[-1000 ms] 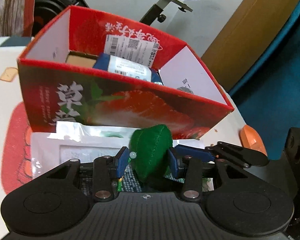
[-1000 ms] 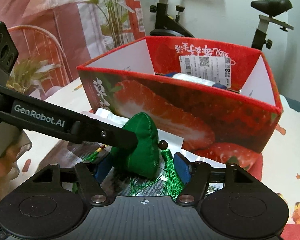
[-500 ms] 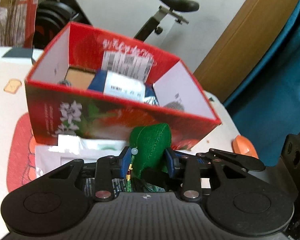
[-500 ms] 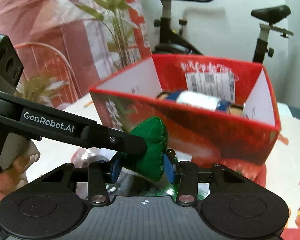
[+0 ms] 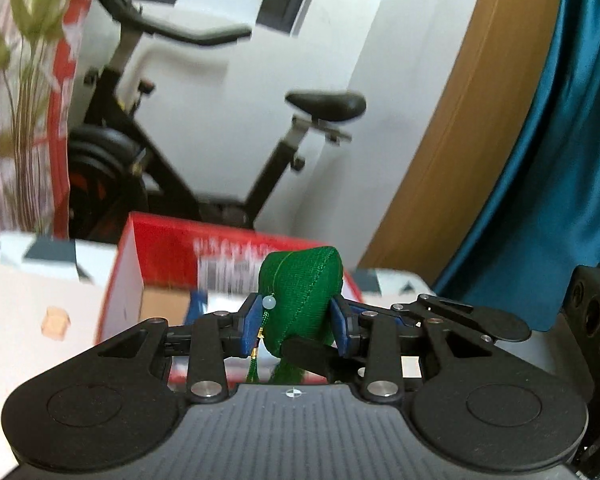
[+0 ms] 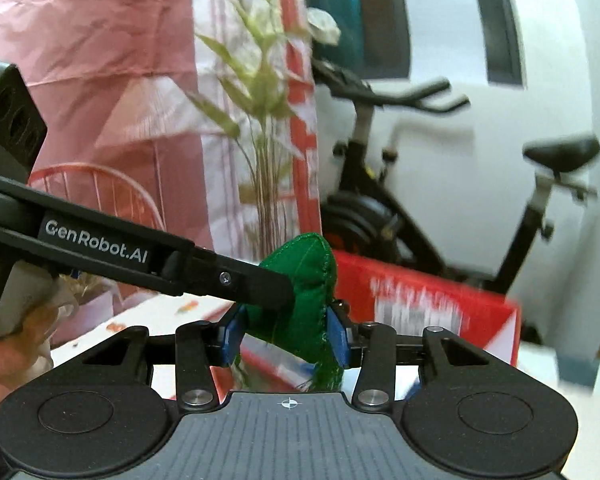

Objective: Organize soft objects
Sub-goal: 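Carry the green pouch up and over the red box with the right tool, then open the right tool to drop the green pouch into the box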

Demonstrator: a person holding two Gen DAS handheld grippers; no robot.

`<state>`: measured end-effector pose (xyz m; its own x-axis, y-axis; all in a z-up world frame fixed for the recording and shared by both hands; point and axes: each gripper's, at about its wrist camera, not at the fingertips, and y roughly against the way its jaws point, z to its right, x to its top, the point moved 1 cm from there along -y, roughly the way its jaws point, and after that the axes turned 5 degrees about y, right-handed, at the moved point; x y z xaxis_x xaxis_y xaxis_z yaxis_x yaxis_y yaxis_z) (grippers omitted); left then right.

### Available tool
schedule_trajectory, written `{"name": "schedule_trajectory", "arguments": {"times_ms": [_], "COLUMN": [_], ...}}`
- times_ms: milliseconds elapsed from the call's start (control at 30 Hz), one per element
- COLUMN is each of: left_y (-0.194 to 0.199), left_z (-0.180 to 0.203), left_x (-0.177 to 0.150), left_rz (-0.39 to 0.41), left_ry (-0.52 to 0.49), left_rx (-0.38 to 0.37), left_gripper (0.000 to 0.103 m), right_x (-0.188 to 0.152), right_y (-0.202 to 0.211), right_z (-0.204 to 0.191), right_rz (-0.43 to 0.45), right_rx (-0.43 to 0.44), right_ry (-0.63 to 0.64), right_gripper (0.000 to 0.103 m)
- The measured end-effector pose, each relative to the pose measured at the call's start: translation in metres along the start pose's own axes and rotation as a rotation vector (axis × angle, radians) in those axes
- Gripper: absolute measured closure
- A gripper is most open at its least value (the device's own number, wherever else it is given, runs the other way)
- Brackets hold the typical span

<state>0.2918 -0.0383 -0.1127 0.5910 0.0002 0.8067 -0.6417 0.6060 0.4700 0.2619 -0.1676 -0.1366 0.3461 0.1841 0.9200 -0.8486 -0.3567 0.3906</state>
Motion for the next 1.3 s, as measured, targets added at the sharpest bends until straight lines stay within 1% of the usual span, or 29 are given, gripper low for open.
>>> {"name": "schedule_trajectory", "arguments": {"times_ms": [100,200,267,333,467,667,867,1033,1133,1300], "left_y": [-0.004,-0.010,-0.016,-0.027,-0.051,-0.094,-0.120,-0.135,-0.138,-0.127], "left_z": [0.001,-0.001,-0.003,-0.009,-0.026,-0.065,-0.091,-0.102,-0.105,-0.098], "left_x": [0.028,0.049,0.059,0.065,0.062,0.049,0.047,0.044,0.042,0.042], "left_rz": [0.043,0.072,0.081,0.073,0.016,-0.087,-0.122,-0.138,-0.137,-0.115], "left_ry": [-0.027,-0.046,-0.053,-0.053,-0.040,-0.001,0.032,0.027,0.021,-0.012], "left_rx": [0.006,0.016,0.026,0.038,0.072,0.101,0.122,0.158,0.180,0.192], "left_gripper": [0.064,0.064,0.064,0.064,0.064,0.064,0.063,0.064,0.064,0.064], "right_x": [0.032,0.058,0.070,0.075,0.069,0.036,0.021,0.012,0.012,0.014], "right_y": [-0.010,-0.024,-0.035,-0.048,-0.085,-0.138,-0.175,-0.186,-0.188,-0.174], "right_z": [0.008,0.016,0.019,0.021,0.027,0.035,0.040,0.042,0.043,0.046], "right_rz": [0.033,0.053,0.061,0.057,-0.004,-0.116,-0.182,-0.219,-0.229,-0.224], "right_rx": [-0.002,0.000,0.001,0.000,0.015,0.037,0.040,0.032,0.012,-0.014], "right_ry": [0.063,0.093,0.116,0.133,0.113,0.078,0.056,0.047,0.048,0.057], "right_gripper": [0.062,0.062,0.062,0.061,0.061,0.061,0.061,0.062,0.062,0.062]}}
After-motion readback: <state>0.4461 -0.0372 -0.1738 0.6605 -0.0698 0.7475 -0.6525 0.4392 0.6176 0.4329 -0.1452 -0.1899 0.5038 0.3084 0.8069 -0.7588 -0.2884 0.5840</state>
